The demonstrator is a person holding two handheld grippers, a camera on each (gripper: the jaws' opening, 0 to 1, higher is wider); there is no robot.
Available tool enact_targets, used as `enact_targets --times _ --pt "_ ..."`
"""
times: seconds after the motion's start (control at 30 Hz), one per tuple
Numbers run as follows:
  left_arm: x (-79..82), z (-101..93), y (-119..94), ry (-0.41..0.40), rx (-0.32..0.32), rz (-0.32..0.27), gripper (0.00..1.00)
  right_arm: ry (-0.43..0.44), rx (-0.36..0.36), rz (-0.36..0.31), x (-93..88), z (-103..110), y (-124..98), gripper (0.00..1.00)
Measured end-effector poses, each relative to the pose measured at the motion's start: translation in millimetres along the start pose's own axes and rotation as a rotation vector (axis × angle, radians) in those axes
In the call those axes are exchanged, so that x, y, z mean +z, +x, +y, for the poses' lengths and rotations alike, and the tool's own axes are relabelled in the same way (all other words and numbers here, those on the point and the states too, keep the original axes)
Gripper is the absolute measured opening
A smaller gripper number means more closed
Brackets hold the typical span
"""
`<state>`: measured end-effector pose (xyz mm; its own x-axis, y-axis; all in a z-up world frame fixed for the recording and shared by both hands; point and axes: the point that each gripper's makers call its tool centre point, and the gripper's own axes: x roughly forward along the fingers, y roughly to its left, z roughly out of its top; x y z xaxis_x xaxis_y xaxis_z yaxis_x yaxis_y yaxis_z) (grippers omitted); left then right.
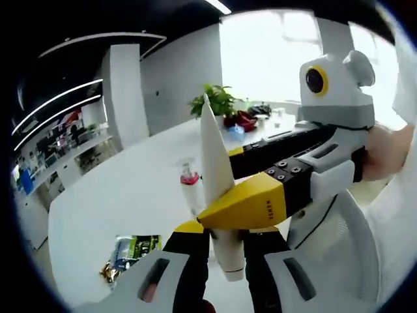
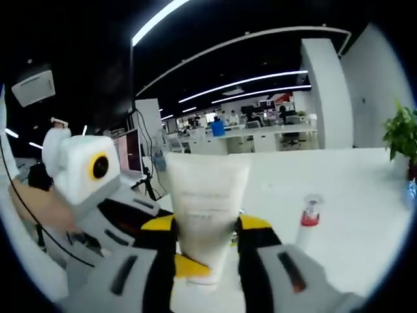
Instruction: Arrange the skincare products in the storage area until every visible bottle or jar stands upright without overlapping.
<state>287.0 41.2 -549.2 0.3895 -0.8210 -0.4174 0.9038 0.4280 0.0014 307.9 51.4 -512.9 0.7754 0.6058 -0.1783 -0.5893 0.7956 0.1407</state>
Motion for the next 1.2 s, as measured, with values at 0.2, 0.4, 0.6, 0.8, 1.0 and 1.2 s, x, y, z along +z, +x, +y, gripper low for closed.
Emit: enact_targets --times 0.2,0.4,0.6,0.8,1.0,1.2 --pt "14.5 -9.8 3.3 -0.045 -0.159 -0.045 0.17 -0.004 0.001 -0.037 14.3 -3.4 -8.8 0.37" --pt "14.3 -9.5 15.3 -0.003 -0.189 -0.001 0.17 -0.074 -0.098 -0.024 12.3 -11.2 -9.7 0.35" --pt "4.7 0.0 31.7 0.067 -0.174 0.084 0.17 -0.098 -0.16 0.006 2.1 -20.4 -6.2 0.35" --pt "-5.6 5.2 43.8 0.109 -0.211 0.126 0.16 -0.096 -0.179 0.032 -7.5 -28.5 -0.3 0.35" --pt "-8.2 10.5 53.8 0.121 -0.238 0.141 0.16 -0.082 -0.2 0.045 -12.2 -40.0 6.2 0.35" --pt "-16.8 19.4 68.6 0.13 -0.256 0.164 0.16 -0.074 -0.218 0.073 -22.9 -54.0 14.8 0.35"
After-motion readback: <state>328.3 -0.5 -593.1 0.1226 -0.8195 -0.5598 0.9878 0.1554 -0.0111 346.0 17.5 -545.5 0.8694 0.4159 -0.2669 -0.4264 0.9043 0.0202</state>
